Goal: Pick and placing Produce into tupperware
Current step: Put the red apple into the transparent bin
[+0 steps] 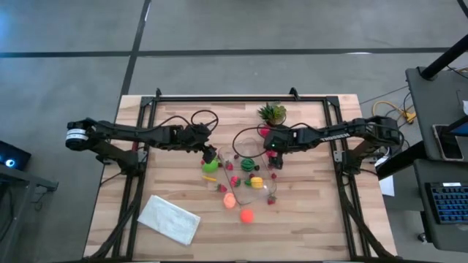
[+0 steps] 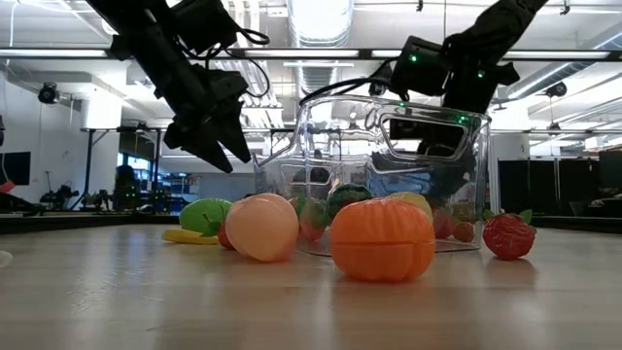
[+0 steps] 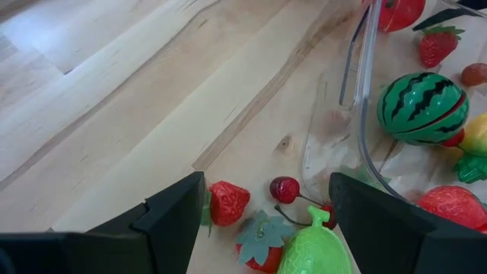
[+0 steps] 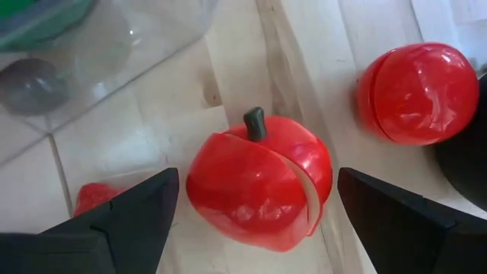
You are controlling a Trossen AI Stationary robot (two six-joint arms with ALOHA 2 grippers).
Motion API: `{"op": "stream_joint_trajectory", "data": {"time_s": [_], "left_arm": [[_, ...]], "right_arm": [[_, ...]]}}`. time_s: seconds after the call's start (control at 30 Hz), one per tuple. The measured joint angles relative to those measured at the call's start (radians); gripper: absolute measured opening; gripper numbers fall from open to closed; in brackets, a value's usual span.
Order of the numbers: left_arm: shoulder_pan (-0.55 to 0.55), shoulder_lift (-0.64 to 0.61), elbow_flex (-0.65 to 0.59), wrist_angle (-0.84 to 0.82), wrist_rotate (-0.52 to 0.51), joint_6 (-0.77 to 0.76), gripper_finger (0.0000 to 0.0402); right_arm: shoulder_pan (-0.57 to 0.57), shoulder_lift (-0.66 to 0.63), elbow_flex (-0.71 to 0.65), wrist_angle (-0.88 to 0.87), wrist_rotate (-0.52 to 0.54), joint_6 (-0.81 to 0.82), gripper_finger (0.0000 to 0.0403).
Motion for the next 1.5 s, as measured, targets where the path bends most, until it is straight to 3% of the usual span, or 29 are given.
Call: {"op": "stream_joint_trajectory", "data": {"time_s": [0.5,0.8,1.27,1.5], "left_arm": [[0.0,0.0,0.0,0.0,0.001,-0.001,0.0267],[0.0,0.0,0.0,0.0,0.003,0.0,0.0267],[0.0,0.0,0.0,0.0,0.003,0.0,0.0267],[0.0,0.0,0.0,0.0,0.004,0.001,0.0267]], "right_arm": [[-0.003,0.0,-0.047,0.1,0.003,-0.047,0.0352],[-0.003,0.0,-0.05,0.103,0.003,0.024,0.0351],[-0.005,-0.001,-0.052,0.106,0.003,0.081,0.0276],[-0.005,-0.001,-0.034,0.09,0.005,0.168,0.0291]]}}
